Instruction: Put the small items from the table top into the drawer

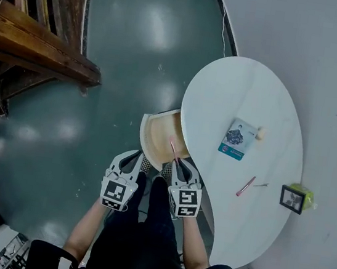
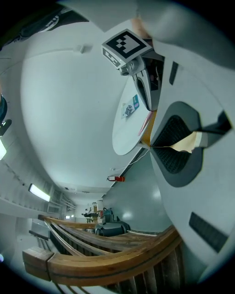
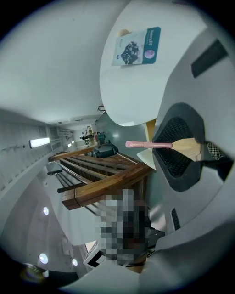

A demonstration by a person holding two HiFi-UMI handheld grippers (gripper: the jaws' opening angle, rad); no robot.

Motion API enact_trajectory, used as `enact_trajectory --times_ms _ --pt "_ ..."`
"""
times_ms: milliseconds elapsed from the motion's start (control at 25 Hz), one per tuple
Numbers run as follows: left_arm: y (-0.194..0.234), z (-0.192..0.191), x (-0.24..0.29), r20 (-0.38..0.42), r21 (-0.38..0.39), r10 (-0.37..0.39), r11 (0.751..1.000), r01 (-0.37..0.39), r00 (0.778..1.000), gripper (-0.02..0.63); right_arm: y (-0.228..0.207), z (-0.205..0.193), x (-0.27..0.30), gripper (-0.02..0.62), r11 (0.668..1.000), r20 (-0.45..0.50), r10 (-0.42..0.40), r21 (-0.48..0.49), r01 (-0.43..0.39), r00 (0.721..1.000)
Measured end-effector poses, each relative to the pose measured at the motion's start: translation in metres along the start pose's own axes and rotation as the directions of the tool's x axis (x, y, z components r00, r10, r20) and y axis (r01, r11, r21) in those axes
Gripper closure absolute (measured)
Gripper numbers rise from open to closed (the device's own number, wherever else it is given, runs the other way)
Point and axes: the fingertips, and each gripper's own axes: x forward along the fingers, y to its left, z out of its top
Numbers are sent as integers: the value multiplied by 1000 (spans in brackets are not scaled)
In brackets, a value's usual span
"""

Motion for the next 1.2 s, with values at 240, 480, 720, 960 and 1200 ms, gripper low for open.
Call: enact_trajectory --times_ms 240,480,720,960,1200 --pt "4 -53 19 -76 -40 -28 999 25 997 586 -2 -56 26 540 998 -76 -4 62 8 997" --pt "10 -69 32 -94 -48 -44 998 40 995 586 -8 -77 53 540 997 -101 -23 71 31 995" --pt "13 -58 33 -83 -40 -48 998 45 995 586 -23 -75 93 540 997 -132 -46 57 54 990" --pt "15 -55 31 -78 -40 -47 998 44 996 586 -26 -76 138 540 998 -176 -40 31 46 984" --pt "19 -53 33 -77 -45 -42 998 39 996 586 -28 -86 168 540 998 -231 -31 37 41 972"
